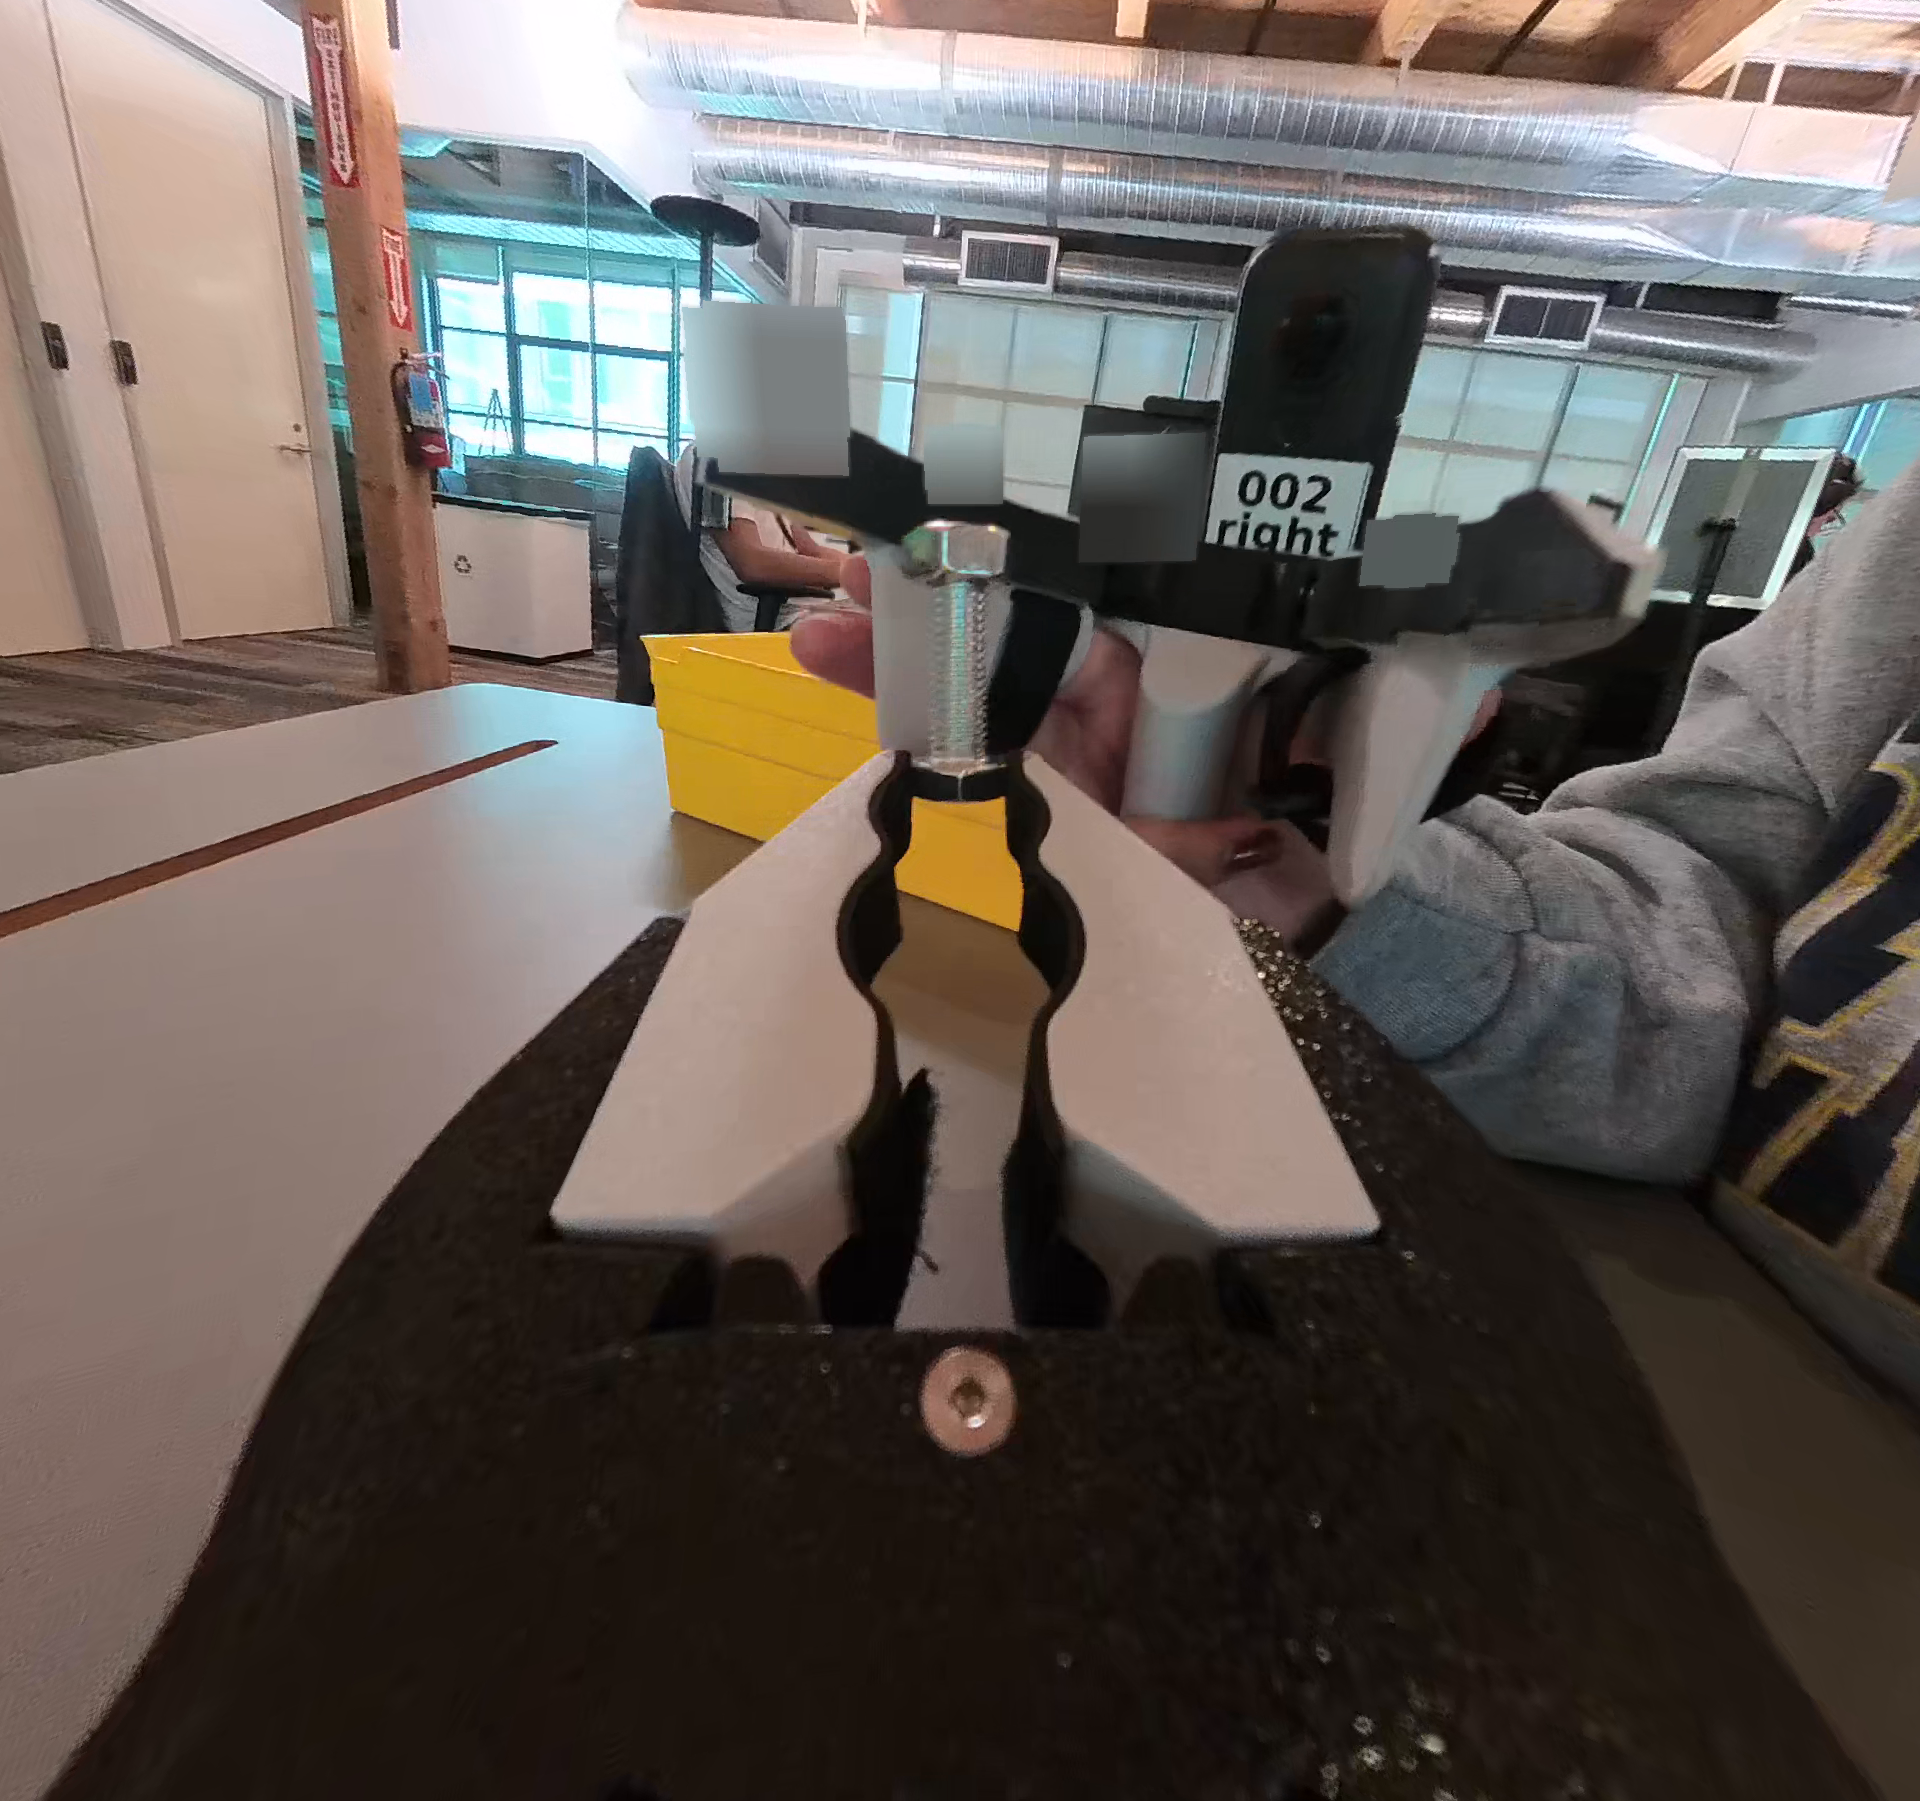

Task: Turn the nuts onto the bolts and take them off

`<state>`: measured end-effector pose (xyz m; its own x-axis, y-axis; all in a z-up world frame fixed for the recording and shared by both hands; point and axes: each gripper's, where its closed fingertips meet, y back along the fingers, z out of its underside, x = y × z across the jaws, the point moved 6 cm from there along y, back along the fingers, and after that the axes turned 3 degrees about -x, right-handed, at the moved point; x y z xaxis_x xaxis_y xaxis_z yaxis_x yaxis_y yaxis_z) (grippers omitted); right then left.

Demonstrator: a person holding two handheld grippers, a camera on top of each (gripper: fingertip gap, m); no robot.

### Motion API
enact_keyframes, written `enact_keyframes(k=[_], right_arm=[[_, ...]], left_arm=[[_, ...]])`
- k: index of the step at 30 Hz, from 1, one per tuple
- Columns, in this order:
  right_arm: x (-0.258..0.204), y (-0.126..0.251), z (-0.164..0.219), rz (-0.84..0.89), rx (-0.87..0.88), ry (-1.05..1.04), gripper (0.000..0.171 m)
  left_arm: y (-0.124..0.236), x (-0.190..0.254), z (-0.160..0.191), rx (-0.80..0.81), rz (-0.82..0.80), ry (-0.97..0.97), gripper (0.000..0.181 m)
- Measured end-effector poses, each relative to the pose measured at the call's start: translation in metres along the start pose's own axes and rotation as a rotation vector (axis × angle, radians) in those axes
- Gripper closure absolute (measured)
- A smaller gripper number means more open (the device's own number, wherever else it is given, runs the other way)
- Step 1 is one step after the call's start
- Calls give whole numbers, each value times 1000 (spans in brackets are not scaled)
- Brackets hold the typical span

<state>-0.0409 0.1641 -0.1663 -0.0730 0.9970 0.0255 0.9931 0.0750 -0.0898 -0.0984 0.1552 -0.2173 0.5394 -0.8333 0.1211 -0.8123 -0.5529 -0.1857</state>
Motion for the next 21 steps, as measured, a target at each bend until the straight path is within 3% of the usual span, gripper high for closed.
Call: enact_keyframes(k=[14, 21], right_arm=[[-4, -1, 3, -24, -22, 4, 66], [-2, 0, 4, -1, -32, 21, 69]], left_arm=[[-2, 5, 0, -18, 12, -16, 166], [14, -15, -7, 59, -126, 50, 166]])
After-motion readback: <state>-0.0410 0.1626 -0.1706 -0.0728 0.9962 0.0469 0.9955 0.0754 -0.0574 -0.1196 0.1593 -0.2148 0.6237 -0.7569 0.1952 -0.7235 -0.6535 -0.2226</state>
